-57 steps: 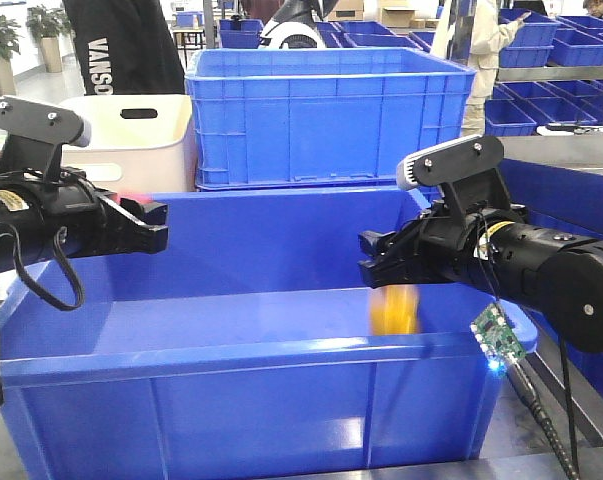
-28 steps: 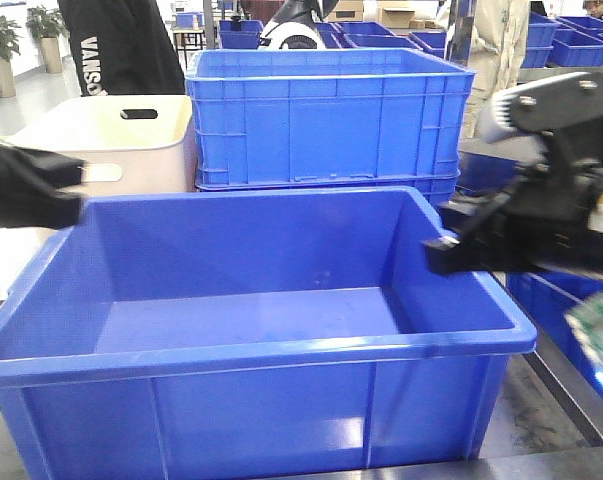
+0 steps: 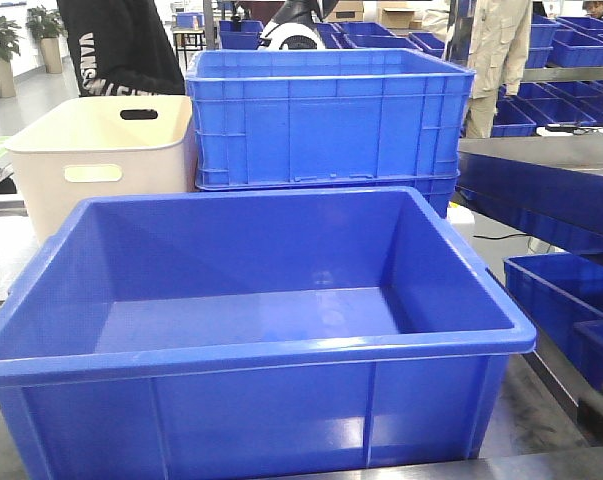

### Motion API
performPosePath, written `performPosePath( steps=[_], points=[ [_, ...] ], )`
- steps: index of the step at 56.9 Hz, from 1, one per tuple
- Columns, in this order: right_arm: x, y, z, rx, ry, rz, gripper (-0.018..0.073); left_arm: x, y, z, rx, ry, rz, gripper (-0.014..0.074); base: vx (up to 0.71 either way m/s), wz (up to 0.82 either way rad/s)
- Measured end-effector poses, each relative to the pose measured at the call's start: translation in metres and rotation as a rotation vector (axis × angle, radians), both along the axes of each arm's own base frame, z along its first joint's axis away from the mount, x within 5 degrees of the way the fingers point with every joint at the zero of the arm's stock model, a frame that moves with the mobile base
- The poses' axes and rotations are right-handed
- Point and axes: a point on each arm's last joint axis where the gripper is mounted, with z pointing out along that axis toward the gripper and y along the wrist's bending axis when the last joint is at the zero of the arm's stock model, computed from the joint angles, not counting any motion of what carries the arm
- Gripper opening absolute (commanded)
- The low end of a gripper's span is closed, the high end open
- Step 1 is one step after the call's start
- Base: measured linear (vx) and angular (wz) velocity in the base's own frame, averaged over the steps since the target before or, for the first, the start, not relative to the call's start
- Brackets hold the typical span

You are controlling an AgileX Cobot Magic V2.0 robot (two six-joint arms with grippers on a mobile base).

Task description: Pick red and yellow blocks into blue bin

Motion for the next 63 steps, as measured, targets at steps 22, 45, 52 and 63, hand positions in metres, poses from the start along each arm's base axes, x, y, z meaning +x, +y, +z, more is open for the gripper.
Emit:
performPosePath(
  steps=[22,45,52,63],
  points=[
    [-0.002,-0.001,-0.029,-0.010,0.035,0.000,-0.0010,-0.009,0.002,-0.011,-0.018,-0.016,0.004,-0.0001,0.00,0.00],
    [-0.002,-0.001,-0.031,-0.008,0.038,-0.001,-0.0010,-0.009,0.003,-0.012,-0.019,-0.018,0.007,0.0000,0.00,0.00],
    [-0.002,-0.001,-0.031,-0.008,0.038,-0.001,-0.0010,-0.006,0.006,-0.021,-0.012,-0.067,0.047,0.0002,0.00,0.00],
    [-0.002,-0.001,-0.031,-0.008,0.038,-0.001,-0.0010,-0.015,0.024,-0.076,-0.023,-0.193,0.217,0.0002,0.00,0.00]
  ],
)
